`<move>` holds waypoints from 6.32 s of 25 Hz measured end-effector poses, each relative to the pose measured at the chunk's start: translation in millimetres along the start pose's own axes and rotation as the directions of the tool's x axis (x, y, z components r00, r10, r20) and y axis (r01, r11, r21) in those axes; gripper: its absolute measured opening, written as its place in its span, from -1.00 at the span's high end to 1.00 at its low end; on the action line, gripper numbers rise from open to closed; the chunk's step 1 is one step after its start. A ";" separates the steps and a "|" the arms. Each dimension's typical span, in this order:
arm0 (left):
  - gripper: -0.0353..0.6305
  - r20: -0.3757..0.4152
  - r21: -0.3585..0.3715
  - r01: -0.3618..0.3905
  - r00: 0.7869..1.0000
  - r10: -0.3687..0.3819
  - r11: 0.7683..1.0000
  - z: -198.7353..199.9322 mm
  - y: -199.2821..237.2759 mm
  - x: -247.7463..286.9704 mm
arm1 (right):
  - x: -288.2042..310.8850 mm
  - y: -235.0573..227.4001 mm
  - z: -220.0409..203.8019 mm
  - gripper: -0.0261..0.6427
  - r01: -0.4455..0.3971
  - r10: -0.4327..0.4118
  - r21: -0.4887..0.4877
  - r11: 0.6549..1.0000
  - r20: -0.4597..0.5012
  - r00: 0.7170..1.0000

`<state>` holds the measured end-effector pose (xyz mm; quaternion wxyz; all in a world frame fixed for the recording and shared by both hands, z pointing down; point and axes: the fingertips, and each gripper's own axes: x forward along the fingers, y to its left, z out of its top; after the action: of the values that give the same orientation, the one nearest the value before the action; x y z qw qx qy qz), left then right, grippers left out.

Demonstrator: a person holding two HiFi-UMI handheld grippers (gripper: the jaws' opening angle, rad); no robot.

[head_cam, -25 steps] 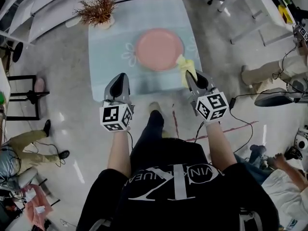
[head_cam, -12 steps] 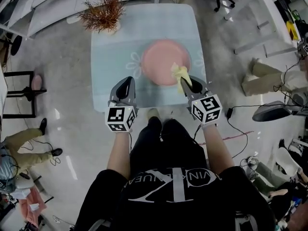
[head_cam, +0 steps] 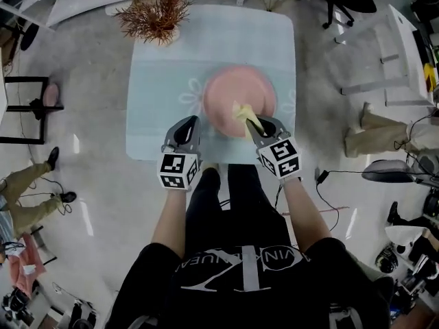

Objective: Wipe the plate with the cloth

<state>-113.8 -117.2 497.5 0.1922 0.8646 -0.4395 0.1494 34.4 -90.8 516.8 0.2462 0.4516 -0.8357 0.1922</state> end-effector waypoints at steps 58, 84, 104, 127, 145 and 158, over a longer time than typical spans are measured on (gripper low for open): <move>0.89 -0.209 -0.276 -0.146 0.974 0.089 0.950 -75.5 12.8 60.8 | 83.7 -87.5 -61.1 0.81 -0.146 -0.082 -0.512 0.846 -0.396 0.914; 0.89 -0.205 -0.292 -0.130 0.976 0.071 0.948 -74.0 12.0 61.7 | 123.6 44.6 -48.4 0.80 -0.445 0.206 -0.481 0.756 -0.470 0.858; 0.89 -0.216 -0.276 -0.150 0.972 0.091 0.949 -76.2 14.4 62.5 | 156.3 -84.6 -10.2 0.80 -0.168 -0.058 -0.517 0.839 -0.393 0.918; 0.89 -0.222 -0.273 -0.142 0.972 0.081 0.952 -74.2 12.1 61.7 | 85.6 -49.8 -66.2 0.81 -0.125 -0.084 -0.420 0.899 -0.444 0.892; 0.89 -0.224 -0.277 -0.140 0.972 0.078 0.951 -72.9 10.8 60.2 | 81.9 25.1 -75.6 0.81 -0.267 0.068 -0.362 0.893 -0.479 0.875; 0.89 -0.188 -0.315 -0.120 0.980 0.062 0.941 -65.4 15.8 56.9 | 77.5 26.7 -43.2 0.81 -0.290 0.252 -0.071 0.954 -0.328 0.910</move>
<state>-100.2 -135.4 582.6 0.3629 0.7833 -0.4789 0.1592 -14.5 -104.6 594.2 0.3735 0.2792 -0.8502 0.2444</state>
